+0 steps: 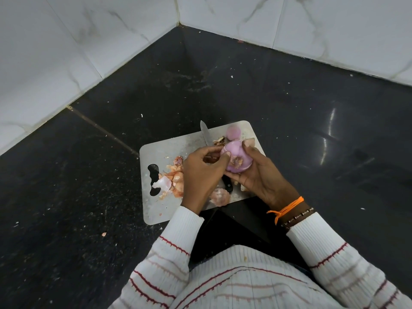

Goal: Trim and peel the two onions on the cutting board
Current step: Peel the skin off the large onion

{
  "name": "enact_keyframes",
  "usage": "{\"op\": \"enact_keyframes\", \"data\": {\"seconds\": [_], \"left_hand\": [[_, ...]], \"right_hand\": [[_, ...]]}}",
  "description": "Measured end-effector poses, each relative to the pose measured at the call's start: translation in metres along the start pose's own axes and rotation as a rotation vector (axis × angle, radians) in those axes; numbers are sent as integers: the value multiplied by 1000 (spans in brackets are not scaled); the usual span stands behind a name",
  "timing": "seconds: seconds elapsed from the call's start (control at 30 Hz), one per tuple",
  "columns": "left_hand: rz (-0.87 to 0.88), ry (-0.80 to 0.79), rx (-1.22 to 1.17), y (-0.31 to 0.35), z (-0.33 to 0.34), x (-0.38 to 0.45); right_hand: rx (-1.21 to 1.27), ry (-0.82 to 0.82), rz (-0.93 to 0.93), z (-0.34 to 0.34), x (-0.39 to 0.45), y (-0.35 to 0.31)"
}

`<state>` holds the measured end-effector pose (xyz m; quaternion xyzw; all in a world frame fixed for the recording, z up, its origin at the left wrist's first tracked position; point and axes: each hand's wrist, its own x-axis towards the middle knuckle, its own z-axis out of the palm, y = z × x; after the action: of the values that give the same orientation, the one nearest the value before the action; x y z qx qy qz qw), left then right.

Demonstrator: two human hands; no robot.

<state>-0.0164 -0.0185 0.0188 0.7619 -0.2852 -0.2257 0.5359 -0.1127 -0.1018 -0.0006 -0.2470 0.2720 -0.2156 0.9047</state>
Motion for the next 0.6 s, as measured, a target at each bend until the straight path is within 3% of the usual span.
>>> {"op": "enact_keyframes", "data": {"seconds": [0.23, 0.6], "left_hand": [[-63, -3, -45, 1, 1, -1], [-85, -25, -127, 2, -1, -2]], "right_hand": [[-117, 36, -73, 4, 1, 2], [-77, -11, -83, 2, 0, 1]]}}
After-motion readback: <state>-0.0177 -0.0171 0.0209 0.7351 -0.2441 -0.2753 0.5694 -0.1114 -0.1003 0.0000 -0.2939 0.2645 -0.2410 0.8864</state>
